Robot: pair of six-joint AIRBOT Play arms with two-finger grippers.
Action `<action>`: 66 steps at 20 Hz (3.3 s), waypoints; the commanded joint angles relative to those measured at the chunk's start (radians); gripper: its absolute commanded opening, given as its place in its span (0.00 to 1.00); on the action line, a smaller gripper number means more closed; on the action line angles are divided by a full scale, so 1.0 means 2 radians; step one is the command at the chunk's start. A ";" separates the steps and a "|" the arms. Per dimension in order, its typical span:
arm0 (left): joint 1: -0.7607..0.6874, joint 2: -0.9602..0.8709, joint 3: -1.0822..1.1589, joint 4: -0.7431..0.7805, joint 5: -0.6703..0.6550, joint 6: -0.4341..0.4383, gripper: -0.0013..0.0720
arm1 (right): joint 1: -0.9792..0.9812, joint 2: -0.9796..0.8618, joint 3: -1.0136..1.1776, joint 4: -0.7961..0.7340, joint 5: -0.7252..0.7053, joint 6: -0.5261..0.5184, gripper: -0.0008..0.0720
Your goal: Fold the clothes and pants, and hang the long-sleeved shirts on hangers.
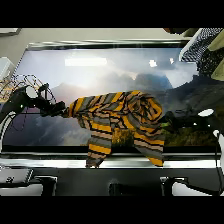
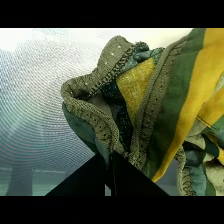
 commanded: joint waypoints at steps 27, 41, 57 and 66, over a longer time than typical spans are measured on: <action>-0.158 0.066 -0.244 -0.311 0.130 0.188 0.76 | 0.035 0.085 -0.002 0.004 0.042 0.012 0.05; -0.038 0.085 0.072 -0.379 0.068 0.241 0.04 | 0.035 0.142 0.216 0.000 0.005 0.010 0.05; 0.295 0.319 0.412 -0.304 0.072 0.129 0.04 | 0.035 0.298 0.622 -0.183 -0.033 0.089 0.05; 0.192 0.236 0.202 -0.291 -0.045 0.133 0.04 | 0.035 0.082 0.580 -0.064 0.130 0.162 0.05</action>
